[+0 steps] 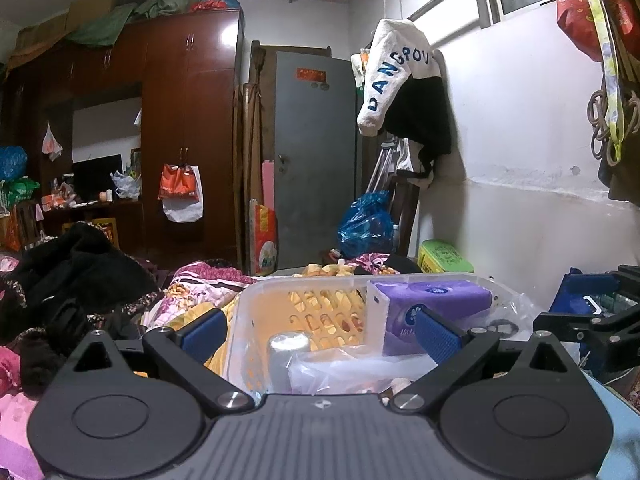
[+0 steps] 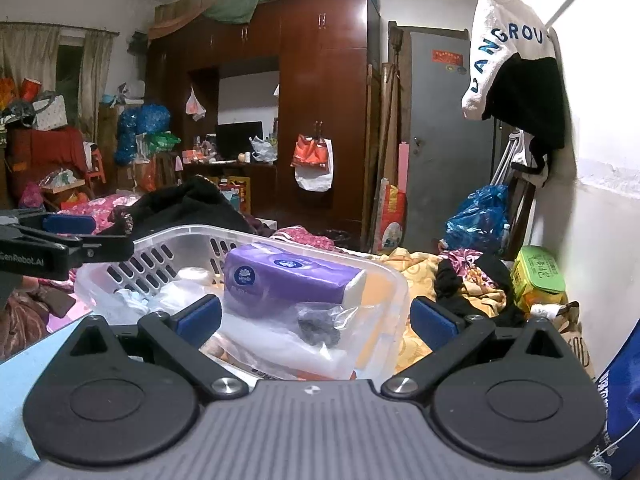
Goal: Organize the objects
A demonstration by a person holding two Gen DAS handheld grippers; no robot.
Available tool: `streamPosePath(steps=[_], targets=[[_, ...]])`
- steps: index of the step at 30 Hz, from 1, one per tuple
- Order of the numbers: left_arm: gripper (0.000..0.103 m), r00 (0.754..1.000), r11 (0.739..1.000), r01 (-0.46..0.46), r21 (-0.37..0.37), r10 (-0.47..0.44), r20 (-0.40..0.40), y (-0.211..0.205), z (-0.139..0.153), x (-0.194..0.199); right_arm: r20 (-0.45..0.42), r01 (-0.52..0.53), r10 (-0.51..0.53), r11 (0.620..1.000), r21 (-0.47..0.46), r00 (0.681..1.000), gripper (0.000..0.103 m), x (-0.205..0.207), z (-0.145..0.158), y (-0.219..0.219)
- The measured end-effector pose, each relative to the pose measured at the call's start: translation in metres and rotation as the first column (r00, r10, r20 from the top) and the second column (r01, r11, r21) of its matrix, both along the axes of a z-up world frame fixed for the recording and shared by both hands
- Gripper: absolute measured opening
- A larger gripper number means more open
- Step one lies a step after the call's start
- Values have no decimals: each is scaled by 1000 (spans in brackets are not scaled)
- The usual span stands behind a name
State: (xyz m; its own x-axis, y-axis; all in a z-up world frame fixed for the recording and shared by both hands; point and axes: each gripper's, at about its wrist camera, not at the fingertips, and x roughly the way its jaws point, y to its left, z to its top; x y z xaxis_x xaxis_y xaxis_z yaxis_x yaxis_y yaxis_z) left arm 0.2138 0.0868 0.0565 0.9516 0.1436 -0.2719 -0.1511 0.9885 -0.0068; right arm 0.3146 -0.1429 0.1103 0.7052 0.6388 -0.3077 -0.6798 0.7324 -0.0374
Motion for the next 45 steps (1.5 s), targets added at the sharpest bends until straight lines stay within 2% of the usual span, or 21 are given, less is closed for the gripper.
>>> streamPosePath(steps=[9, 12, 15, 18, 20, 21, 23, 26, 29, 31, 34, 39, 45], targets=[[101, 1000, 1000, 13, 9, -13, 20, -6, -2, -15, 2, -17, 17, 1000, -3, 1000, 103, -10, 0, 0], [101, 998, 999, 33, 19, -34, 48, -11, 0, -30, -33, -25, 25, 1000, 1, 999, 103, -22, 2, -4], [101, 998, 999, 38, 15, -38, 57, -16, 1, -54, -86, -7, 7, 1000, 8, 996, 103, -41, 3, -15], [101, 998, 999, 40, 16, -41, 45, -26, -1, -81, -157, 112, -109, 994, 10, 982, 103, -65, 0, -28], [101, 999, 999, 46, 12, -46, 18, -36, -3, -100, -121, 155, -154, 988, -1, 981, 103, -88, -5, -35], [101, 999, 999, 47, 7, -47, 3, -42, -4, -109, -92, 150, -149, 989, 2, 984, 103, -102, -8, -40], [101, 998, 998, 61, 13, -60, -15, -55, -8, -130, -117, 139, -134, 989, 39, 984, 103, -125, -12, -52], [101, 996, 997, 81, 15, -82, 29, -70, -12, -167, -159, 107, -85, 985, 133, 984, 103, -156, -19, -73], [101, 995, 997, 79, 27, -80, 56, -81, -14, -194, -123, 110, -98, 989, 95, 988, 103, -179, -15, -79], [101, 995, 996, 75, 46, -78, 56, -91, -13, -205, -131, 103, -93, 992, 75, 987, 103, -187, -12, -81], [101, 995, 995, 77, 66, -80, 56, -101, -9, -217, -123, 52, -42, 995, 83, 991, 103, -196, -8, -83], [101, 995, 992, 84, 95, -88, 43, -109, -12, -222, -103, 68, -57, 991, 113, 993, 103, -209, -5, -86], [101, 996, 994, 90, 66, -89, -7, -101, -20, -212, -72, 73, -64, 989, 126, 995, 103, -213, -3, -86]])
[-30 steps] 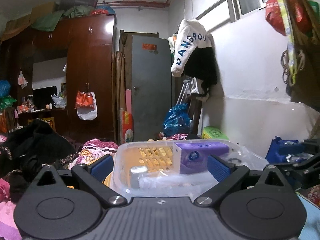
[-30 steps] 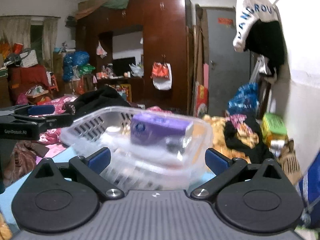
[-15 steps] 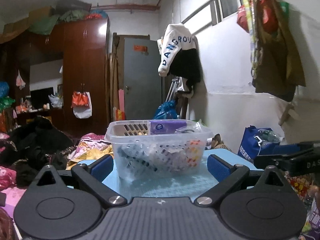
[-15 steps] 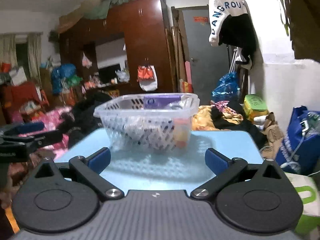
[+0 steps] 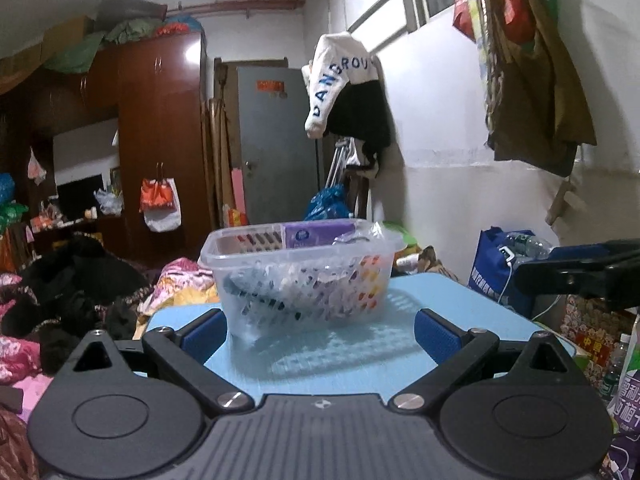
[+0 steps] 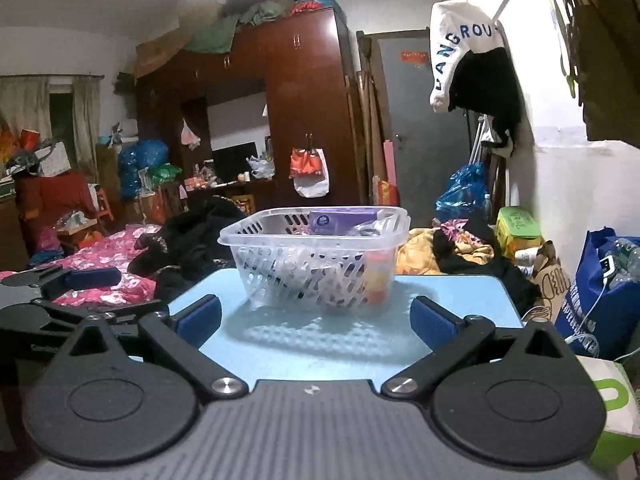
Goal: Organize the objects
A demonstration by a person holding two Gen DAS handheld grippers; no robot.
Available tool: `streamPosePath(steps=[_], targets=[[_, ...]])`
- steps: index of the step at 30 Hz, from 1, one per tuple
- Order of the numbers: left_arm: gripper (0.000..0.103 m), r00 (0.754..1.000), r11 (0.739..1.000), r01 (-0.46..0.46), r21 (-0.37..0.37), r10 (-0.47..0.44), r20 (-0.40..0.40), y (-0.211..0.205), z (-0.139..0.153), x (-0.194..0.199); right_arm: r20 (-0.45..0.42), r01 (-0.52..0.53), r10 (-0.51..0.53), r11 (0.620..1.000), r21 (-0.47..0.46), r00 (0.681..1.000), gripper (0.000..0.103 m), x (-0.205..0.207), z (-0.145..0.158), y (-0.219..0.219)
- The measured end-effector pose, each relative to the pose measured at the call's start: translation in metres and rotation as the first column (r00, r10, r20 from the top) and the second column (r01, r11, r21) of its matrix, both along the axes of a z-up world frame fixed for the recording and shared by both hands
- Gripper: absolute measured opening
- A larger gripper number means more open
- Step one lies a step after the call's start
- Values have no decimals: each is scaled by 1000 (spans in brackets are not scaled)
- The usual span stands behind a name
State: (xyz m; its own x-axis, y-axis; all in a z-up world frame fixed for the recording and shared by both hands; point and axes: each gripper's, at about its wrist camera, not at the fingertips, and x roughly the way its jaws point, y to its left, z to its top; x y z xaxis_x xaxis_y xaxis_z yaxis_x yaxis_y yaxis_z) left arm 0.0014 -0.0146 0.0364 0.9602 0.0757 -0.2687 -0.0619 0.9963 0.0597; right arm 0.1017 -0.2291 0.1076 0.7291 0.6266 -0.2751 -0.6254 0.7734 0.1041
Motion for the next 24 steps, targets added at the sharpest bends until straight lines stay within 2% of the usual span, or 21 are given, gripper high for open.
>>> streamPosePath(steps=[24], targets=[[101, 999, 998, -42, -45, 41, -18, 6, -6, 3, 48, 40, -38, 999, -34, 998, 103, -2, -10, 4]])
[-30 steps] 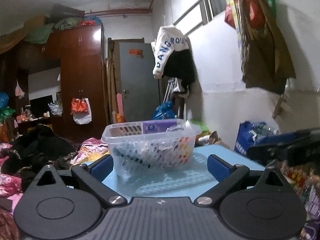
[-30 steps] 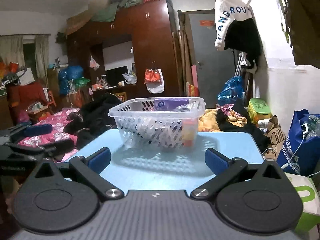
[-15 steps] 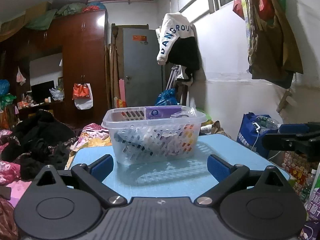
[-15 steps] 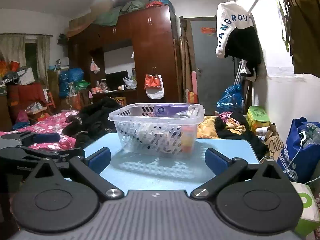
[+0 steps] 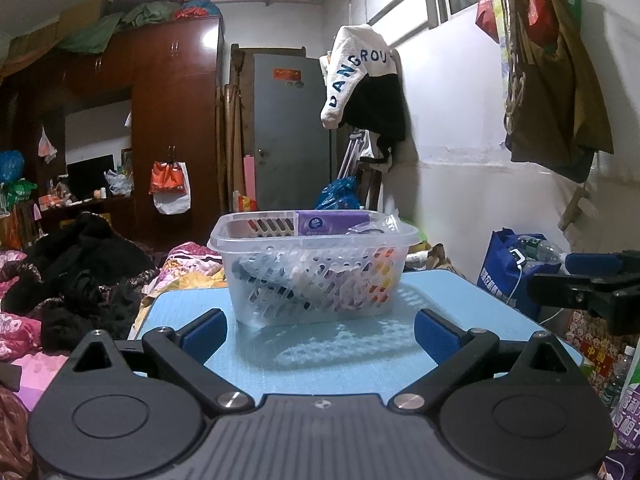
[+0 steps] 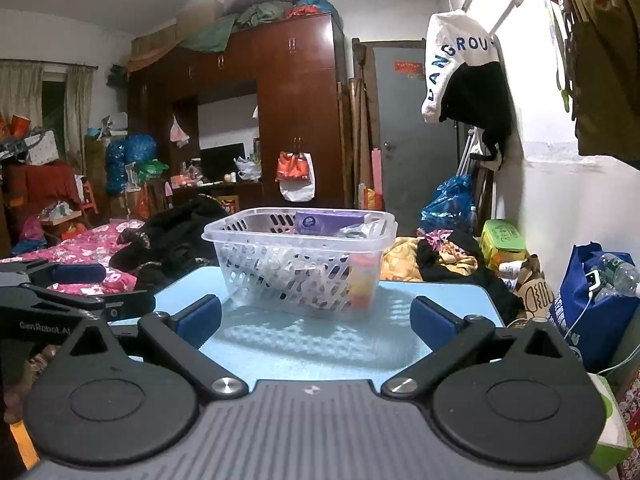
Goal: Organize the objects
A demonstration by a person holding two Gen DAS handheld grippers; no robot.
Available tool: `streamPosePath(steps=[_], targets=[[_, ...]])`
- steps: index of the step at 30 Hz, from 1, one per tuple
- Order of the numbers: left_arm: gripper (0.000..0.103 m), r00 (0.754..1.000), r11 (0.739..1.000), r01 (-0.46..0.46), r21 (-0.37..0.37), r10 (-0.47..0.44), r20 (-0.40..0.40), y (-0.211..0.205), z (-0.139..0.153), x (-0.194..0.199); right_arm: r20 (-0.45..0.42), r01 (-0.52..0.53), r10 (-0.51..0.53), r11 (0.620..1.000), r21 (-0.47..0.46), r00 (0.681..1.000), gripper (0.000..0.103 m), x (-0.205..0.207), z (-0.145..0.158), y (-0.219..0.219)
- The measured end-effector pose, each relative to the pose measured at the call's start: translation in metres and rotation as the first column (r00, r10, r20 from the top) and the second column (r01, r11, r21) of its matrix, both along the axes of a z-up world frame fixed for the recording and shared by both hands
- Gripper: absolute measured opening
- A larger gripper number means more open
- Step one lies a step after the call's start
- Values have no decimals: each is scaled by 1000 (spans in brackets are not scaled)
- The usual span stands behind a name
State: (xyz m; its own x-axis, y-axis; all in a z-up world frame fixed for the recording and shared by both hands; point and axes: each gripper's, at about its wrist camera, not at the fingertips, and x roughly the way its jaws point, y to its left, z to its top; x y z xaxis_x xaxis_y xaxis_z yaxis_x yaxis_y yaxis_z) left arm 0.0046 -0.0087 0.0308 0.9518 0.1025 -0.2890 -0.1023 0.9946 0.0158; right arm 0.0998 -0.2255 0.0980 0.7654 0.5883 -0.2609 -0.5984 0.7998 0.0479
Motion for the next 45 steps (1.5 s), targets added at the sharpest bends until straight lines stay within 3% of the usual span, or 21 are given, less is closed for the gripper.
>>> streamPosePath(steps=[45], targets=[[101, 1000, 1000, 7, 6, -8, 6, -3, 0, 0, 12, 25, -25, 1000, -3, 1000, 103, -10, 1, 5]])
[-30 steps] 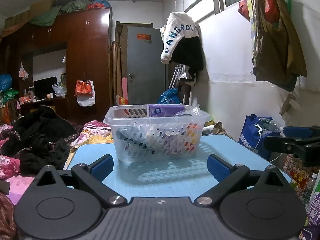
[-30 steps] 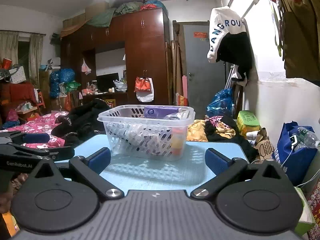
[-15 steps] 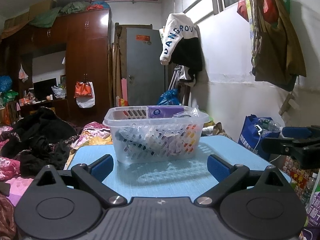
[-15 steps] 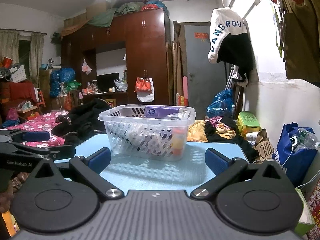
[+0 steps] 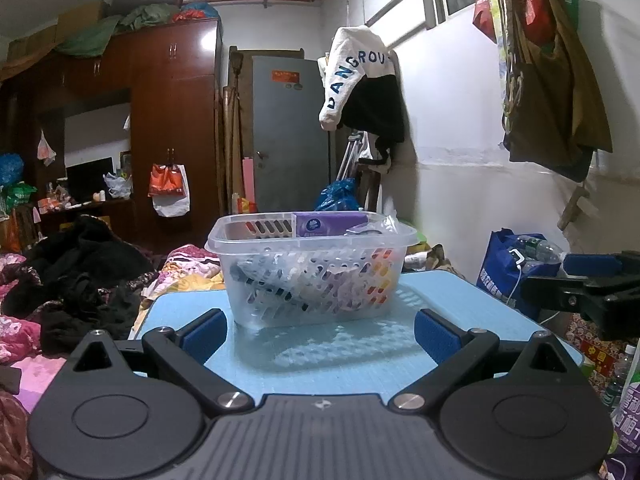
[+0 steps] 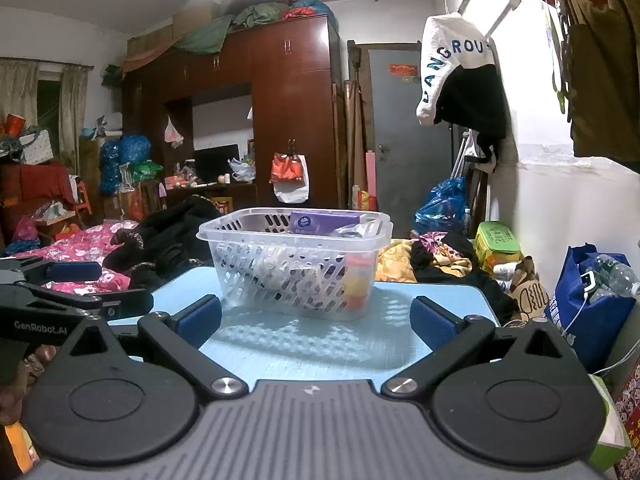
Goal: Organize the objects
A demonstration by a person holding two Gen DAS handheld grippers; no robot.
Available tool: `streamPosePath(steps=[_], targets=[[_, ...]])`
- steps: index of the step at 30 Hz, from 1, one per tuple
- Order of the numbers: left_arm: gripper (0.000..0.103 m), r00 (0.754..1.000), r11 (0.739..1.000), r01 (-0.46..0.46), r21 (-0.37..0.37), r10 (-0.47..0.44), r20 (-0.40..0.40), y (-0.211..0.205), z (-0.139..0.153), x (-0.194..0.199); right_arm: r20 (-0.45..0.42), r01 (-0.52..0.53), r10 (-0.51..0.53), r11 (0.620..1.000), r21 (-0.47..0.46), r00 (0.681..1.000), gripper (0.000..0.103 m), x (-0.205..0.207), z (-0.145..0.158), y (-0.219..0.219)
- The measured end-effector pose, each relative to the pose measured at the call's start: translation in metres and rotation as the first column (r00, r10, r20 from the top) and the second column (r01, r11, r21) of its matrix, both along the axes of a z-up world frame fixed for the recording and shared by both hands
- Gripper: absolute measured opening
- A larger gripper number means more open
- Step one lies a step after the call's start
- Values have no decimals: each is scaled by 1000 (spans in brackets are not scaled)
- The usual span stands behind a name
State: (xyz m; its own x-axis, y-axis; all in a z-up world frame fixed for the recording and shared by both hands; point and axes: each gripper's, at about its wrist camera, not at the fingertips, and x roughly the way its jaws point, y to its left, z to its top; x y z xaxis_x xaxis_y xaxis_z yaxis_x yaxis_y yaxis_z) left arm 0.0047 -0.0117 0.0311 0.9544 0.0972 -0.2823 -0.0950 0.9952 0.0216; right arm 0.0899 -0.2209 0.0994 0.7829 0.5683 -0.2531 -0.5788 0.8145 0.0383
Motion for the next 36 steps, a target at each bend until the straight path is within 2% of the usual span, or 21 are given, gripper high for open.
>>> streamPosePath(steps=[29, 36], targets=[[101, 1000, 1000, 16, 4, -16, -7, -5, -2, 2, -10, -3, 3, 1000, -7, 1000, 103, 5, -5, 3], [101, 999, 997, -23, 74, 21, 26, -13, -3, -1, -13, -9, 9, 1000, -15, 1000, 103, 5, -8, 4]])
